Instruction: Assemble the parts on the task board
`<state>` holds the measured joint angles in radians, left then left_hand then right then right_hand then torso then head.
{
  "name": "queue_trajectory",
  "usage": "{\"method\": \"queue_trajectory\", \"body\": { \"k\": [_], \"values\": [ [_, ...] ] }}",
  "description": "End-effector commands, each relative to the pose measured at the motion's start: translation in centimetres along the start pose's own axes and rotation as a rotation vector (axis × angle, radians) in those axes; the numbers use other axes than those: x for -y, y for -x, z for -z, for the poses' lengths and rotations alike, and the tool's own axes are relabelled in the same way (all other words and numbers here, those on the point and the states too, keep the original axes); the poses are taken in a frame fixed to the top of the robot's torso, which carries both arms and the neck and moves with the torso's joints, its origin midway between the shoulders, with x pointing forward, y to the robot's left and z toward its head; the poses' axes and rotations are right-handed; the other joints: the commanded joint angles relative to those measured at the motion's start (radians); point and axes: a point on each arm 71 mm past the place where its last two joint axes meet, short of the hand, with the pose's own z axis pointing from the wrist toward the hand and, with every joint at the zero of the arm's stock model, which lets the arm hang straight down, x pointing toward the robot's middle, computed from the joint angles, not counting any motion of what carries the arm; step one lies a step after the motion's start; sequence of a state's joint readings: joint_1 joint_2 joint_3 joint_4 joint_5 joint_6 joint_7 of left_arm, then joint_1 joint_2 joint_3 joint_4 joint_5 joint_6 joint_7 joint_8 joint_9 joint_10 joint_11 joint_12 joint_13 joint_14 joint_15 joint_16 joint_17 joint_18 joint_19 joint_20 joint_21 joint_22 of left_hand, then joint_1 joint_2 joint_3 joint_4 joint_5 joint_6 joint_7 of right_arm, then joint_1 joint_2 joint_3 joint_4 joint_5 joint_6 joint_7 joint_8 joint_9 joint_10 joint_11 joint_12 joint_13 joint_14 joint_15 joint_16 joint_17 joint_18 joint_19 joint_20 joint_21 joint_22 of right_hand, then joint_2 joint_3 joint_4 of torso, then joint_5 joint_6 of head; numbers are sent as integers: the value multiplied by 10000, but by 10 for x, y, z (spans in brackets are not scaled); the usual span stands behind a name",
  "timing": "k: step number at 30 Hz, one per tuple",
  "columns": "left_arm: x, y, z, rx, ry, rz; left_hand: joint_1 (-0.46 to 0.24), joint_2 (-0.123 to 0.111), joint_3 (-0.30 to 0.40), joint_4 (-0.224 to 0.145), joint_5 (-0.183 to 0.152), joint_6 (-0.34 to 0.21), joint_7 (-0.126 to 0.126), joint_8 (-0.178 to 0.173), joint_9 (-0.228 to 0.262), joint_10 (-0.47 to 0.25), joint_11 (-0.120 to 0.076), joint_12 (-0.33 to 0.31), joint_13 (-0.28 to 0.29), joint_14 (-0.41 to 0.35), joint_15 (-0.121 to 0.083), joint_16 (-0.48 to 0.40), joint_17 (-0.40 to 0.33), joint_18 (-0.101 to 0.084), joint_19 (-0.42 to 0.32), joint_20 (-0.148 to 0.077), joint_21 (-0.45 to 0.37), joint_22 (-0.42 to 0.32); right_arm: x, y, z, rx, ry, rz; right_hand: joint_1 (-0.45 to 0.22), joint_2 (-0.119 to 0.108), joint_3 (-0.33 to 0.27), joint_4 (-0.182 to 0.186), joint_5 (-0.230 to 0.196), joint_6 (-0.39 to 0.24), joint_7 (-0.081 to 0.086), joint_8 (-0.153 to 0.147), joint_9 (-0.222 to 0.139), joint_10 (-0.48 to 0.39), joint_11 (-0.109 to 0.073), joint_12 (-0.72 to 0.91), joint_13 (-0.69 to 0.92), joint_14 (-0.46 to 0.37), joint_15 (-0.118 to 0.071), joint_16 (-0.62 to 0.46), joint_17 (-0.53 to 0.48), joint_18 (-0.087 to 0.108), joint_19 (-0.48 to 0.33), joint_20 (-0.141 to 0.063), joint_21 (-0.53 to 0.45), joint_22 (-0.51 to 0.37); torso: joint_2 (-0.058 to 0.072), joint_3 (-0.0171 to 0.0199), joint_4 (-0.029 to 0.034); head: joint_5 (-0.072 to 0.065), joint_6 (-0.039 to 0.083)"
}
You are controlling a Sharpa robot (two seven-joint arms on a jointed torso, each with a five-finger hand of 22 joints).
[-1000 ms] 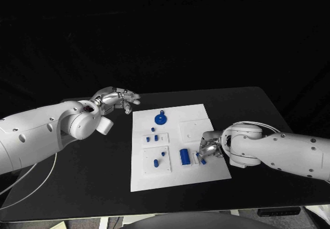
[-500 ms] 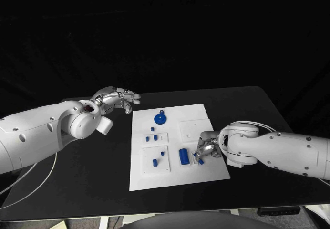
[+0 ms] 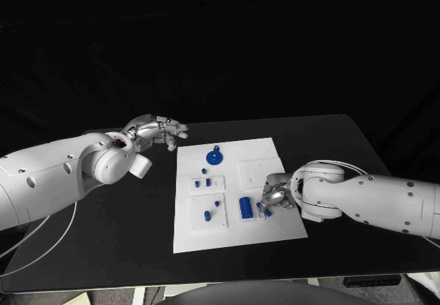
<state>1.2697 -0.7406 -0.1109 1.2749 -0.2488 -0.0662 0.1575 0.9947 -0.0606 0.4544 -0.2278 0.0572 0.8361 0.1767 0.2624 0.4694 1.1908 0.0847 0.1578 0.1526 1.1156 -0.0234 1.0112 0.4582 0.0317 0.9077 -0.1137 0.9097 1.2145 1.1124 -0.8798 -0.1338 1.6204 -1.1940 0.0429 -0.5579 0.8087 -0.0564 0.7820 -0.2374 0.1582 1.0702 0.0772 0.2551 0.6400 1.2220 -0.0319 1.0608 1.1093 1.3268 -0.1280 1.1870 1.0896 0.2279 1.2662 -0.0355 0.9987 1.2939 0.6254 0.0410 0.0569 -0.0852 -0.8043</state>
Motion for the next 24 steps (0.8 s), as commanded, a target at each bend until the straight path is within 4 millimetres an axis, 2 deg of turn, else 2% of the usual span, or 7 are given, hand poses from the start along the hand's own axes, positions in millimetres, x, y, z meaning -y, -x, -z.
{"method": "queue_trajectory", "body": {
  "k": [1,9,24],
  "values": [
    [1,-2,0,-223,-44,-16,-22,-8,24,63,-10,-33,13,53,-14,-20,43,6,16,14,14,-49,11,802,-14,-59,-43,14,0,-2,-1,22,-1,56,-202,-98,-4,107,-117,50,-1,0,-18,78,-20,-16,0,7,-49,6,-10,339,75,-10,15,-14,-4,-2,2,11,-8],
    [1,-2,0,-226,-39,-19,-26,-12,22,68,-10,-35,14,54,-15,-22,44,6,16,12,15,-52,12,801,-16,-58,-46,16,-1,-3,-2,-96,35,70,-650,-266,29,433,-817,77,-15,-17,-50,78,-30,-24,13,-1,-60,14,-17,339,57,-37,20,-14,-2,-3,-1,22,-26],
    [1,-2,0,-244,-23,-45,-22,-17,23,72,-9,-37,14,57,-17,-25,45,5,16,8,16,-58,15,802,-17,-57,-50,19,-2,-4,-1,-256,121,134,-885,-351,65,583,-999,111,-23,-15,-65,86,-41,-22,23,-4,-68,23,-19,339,50,-51,30,-10,-4,-3,-1,24,-41]
  ]
}}
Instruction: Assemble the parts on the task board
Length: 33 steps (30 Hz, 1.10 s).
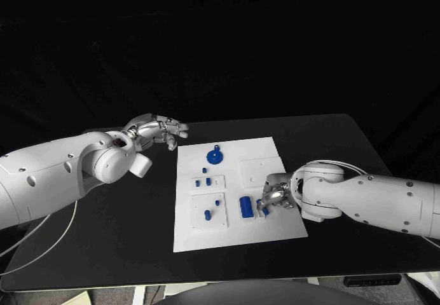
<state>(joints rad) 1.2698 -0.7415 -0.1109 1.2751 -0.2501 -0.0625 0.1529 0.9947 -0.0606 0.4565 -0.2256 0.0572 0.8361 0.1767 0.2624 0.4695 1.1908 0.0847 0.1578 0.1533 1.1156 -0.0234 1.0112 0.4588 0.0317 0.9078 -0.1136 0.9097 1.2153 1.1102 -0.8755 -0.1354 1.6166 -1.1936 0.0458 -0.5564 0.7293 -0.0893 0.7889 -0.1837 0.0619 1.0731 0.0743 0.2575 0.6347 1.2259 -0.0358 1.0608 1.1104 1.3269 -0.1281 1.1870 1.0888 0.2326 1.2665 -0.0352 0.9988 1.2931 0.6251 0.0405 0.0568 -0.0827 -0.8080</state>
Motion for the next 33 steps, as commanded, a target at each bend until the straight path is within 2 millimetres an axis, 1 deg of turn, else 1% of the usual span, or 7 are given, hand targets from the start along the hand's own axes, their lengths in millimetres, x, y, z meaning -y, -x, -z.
{"method": "queue_trajectory", "body": {
  "k": [1,4,9,13,23,29,33],
  "values": [
    [1,-2,0,-209,-67,-40,-22,-17,2,50,-9,-37,14,57,-18,-25,45,5,9,8,16,-59,10,801,-19,-59,-50,11,-1,-3,0,-209,118,112,-95,-27,-5,48,-37,82,6,-38,-12,47,-3,-22,13,-6,-67,23,-11,292,47,-53,30,-2,0,3,2,3,-11],
    [1,-2,0,-195,-59,-42,-21,-18,2,52,-9,-38,14,57,-18,-26,45,5,9,8,16,-60,10,801,-19,-58,-51,12,-1,-4,1,-278,155,137,-140,-73,-14,64,-44,85,5,-39,-15,46,-3,-23,15,-7,-68,24,-12,292,44,-55,32,-1,1,6,2,8,-23],
    [1,-2,0,-201,-54,-41,-21,-19,3,53,-9,-38,15,58,-18,-26,45,6,10,7,17,-61,12,801,-19,-58,-52,12,-1,-4,2,-314,187,149,-321,-307,-56,170,-51,89,3,-45,-26,46,-5,-27,19,-6,-71,27,-16,292,44,-61,36,-3,0,7,-2,15,-22],
    [1,-2,0,-211,-49,-42,-20,-21,3,54,-10,-39,15,59,-19,-26,46,6,10,7,17,-63,13,802,-20,-58,-53,13,-1,-4,3,-290,186,130,-386,-396,-30,231,-33,98,-2,-44,-31,46,-10,-30,21,-7,-75,27,-19,292,43,-71,34,-6,0,11,-5,23,-27],
    [1,-2,0,-220,-39,-55,-15,-22,5,56,-8,-41,15,60,-20,-28,46,6,10,6,17,-65,15,802,-20,-57,-55,15,-1,-4,3,-255,231,106,-616,-723,13,497,-104,96,-5,-49,-41,49,-14,-38,28,-8,-87,29,-26,292,63,-102,33,-21,2,12,-1,16,-1],
    [1,-1,0,-200,-30,-60,-14,-21,7,58,-7,-42,15,61,-21,-29,46,6,10,6,17,-67,17,802,-20,-57,-56,16,0,-5,5,-321,245,121,-658,-744,23,564,-110,98,-8,-45,-38,51,-17,-39,30,-7,-90,32,-26,292,71,-110,35,-25,1,13,-4,19,-6],
    [1,-2,0,-219,-30,-56,-15,-23,6,60,-8,-42,15,62,-21,-29,46,6,11,6,18,-68,18,802,-20,-57,-57,17,1,-6,6,-390,237,105,-674,-734,29,593,-110,101,-9,-42,-35,54,-20,-38,31,-6,-91,35,-25,292,74,-113,36,-26,-1,6,0,19,-17]
  ]
}}
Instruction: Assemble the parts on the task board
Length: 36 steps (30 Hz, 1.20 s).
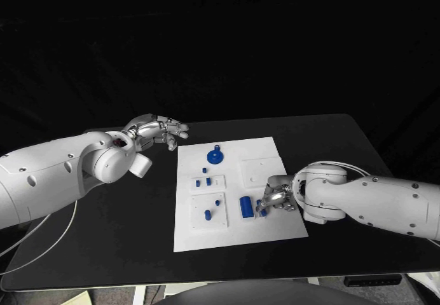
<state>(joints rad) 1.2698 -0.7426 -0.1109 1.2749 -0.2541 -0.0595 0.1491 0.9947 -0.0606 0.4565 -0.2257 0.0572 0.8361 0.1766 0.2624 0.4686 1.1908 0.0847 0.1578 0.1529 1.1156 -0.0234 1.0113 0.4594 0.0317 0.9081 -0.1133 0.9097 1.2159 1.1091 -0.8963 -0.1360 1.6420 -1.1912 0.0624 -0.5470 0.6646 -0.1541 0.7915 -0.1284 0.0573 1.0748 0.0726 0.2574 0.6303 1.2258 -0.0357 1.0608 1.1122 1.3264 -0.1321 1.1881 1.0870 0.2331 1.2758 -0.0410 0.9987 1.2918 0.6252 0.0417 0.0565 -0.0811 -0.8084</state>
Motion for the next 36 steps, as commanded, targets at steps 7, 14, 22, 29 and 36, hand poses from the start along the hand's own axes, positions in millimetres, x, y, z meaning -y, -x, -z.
{"method": "queue_trajectory", "body": {
  "k": [7,14,22,29,36],
  "values": [
    [1,-1,0,-169,-56,-27,-15,-23,7,65,-7,-44,16,63,-14,-30,47,6,14,6,18,-70,15,802,-24,-59,-59,12,2,-2,2,-203,42,40,-41,-66,14,67,-62,87,5,-38,11,59,-23,-36,15,1,-54,27,-7,287,-16,-60,39,-14,-1,-7,4,9,-12],
    [1,-1,0,-177,-61,-26,-14,-25,8,66,-7,-46,17,64,-15,-31,47,6,15,5,18,-71,17,802,-24,-59,-60,13,2,-2,1,-225,82,55,-30,-35,33,70,-58,86,3,-37,13,61,-26,-34,17,1,-56,29,-6,287,-15,-66,41,-13,2,-3,1,11,2],
    [1,-1,0,-182,-51,-32,-14,-22,9,71,-7,-47,17,65,-16,-32,47,6,15,6,19,-73,19,802,-24,-58,-62,15,1,-1,-1,-183,93,47,224,436,92,-274,-44,74,6,-25,29,61,-24,-24,43,-7,-56,44,-3,287,-30,-87,73,7,1,-4,1,-3,11],
    [1,-1,0,-118,-110,-50,-15,-15,11,78,-5,-48,17,66,-17,-32,48,6,15,6,19,-74,21,802,-23,-58,-63,16,8,3,-2,58,8,-51,194,299,24,-353,-30,62,12,-29,28,52,-15,-31,46,-14,-51,39,-9,287,-43,-75,71,6,-13,-16,0,-12,70],
    [2,4,-2,138,-290,-27,-36,-20,1,94,-7,-46,19,70,-18,-28,48,10,17,9,20,-75,25,799,-22,-56,-64,19,10,30,2,603,558,-671,174,-494,101,-26,-67,-29,31,-65,25,34,5,-69,34,-11,-53,10,-36,287,-4,-108,27,-52,-31,-15,-4,3,284]
  ]
}}
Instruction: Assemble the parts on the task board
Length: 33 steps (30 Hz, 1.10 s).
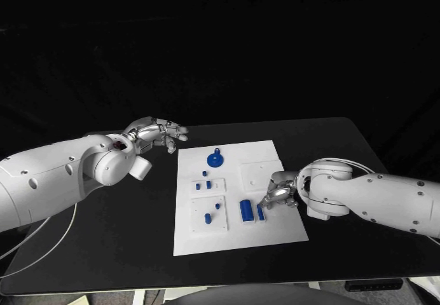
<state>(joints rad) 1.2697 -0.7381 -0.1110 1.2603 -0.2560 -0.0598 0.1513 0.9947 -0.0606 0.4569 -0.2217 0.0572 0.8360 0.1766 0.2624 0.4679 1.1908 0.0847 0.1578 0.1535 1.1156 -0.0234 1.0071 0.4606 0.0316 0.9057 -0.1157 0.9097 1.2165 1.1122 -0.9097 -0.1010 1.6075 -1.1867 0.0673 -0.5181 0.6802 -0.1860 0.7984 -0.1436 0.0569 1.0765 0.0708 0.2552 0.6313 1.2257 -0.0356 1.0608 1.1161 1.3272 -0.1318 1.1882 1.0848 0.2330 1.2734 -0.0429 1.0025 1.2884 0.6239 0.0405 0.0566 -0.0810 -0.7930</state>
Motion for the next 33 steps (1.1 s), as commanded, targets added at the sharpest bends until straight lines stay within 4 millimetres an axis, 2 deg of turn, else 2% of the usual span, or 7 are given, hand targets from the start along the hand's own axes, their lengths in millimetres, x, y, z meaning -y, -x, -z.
{"method": "queue_trajectory", "body": {
  "k": [1,7,17,27,28,29,33],
  "values": [
    [2,2,-2,114,-345,38,-38,-22,-4,56,-7,-44,19,71,-10,-27,48,10,12,8,19,-34,13,800,2,-31,-65,13,-2,19,1,428,692,-611,29,-255,38,176,-66,-59,55,-43,20,31,5,-72,-6,-20,-55,6,-15,288,27,-95,-17,-25,-29,-8,-9,-10,206],
    [5,8,-9,612,-758,311,-28,-18,-2,49,-2,-20,11,91,-6,-2,42,26,20,-16,17,-57,12,799,-15,-31,-80,16,-2,71,1,1672,2109,-2348,195,-375,-119,253,-36,-434,175,-182,28,-49,119,-123,-21,-58,34,-68,-50,288,-32,-114,-80,-62,-135,-74,-66,-13,594],
    [4,28,-14,1065,-1184,686,55,242,199,-303,13,277,-129,342,39,237,108,150,88,-1124,439,-2017,-710,413,-1065,348,-1279,-478,-3,141,-35,3993,4907,-6875,190,1168,-2039,-1195,2215,-1107,376,-344,168,-864,331,-768,-439,-737,224,-1007,-409,278,-1018,62,-855,-356,-537,-260,-249,87,1472],
    [5,57,-23,2727,-1841,1260,-60,168,212,-498,14,-496,-250,9,-111,-460,380,-321,-133,-2199,1250,-3744,-1115,360,-2130,1121,-2210,-752,-2,163,-54,4943,5856,-9417,1390,1105,-2293,-1249,1971,-1458,702,-412,243,-2565,728,-2614,-1810,-2443,770,-3325,-1587,18,-3126,717,-2790,-1257,-767,-206,-200,407,1970],
    [5,58,-24,2832,-1843,1341,-233,92,113,-431,74,-1091,-386,-279,-218,-1616,461,-900,-453,-3536,1571,-4617,-1453,180,-2967,1441,-2738,-914,-1,163,-55,4981,5915,-9619,1765,779,-1896,-1017,1723,-2014,770,-680,144,-4484,1564,-4813,-3151,-4986,2055,-5411,-2528,-679,-5875,1359,-4583,-1931,-782,-197,-195,415,2034],
    [5,59,-25,2885,-1847,1440,-314,106,41,-437,8,-1127,-372,-265,-200,-1888,453,-935,-544,-3779,1660,-4840,-1523,150,-3251,1546,-2928,-962,0,165,-56,5083,5946,-9728,1598,1110,-2115,-1463,1459,-2129,856,-696,126,-4022,1807,-5953,-4421,-5075,2630,-6399,-3298,-873,-6366,1668,-5305,-2454,-795,-189,-187,414,2071],
    [5,60,-29,2784,-1821,1531,-461,65,-135,-419,-21,-1252,-425,-232,-153,-2310,429,-902,-714,-4193,1742,-5274,-1647,61,-3663,1659,-3254,-1021,1,169,-57,5234,6165,-10113,2021,1322,-3548,-1483,1542,-2315,833,-677,-188,-2461,1878,-8630,-8039,-4702,2875,-8525,-5282,-733,-6600,2129,-6542,-3570,-863,-137,-168,429,2193]
  ]
}}
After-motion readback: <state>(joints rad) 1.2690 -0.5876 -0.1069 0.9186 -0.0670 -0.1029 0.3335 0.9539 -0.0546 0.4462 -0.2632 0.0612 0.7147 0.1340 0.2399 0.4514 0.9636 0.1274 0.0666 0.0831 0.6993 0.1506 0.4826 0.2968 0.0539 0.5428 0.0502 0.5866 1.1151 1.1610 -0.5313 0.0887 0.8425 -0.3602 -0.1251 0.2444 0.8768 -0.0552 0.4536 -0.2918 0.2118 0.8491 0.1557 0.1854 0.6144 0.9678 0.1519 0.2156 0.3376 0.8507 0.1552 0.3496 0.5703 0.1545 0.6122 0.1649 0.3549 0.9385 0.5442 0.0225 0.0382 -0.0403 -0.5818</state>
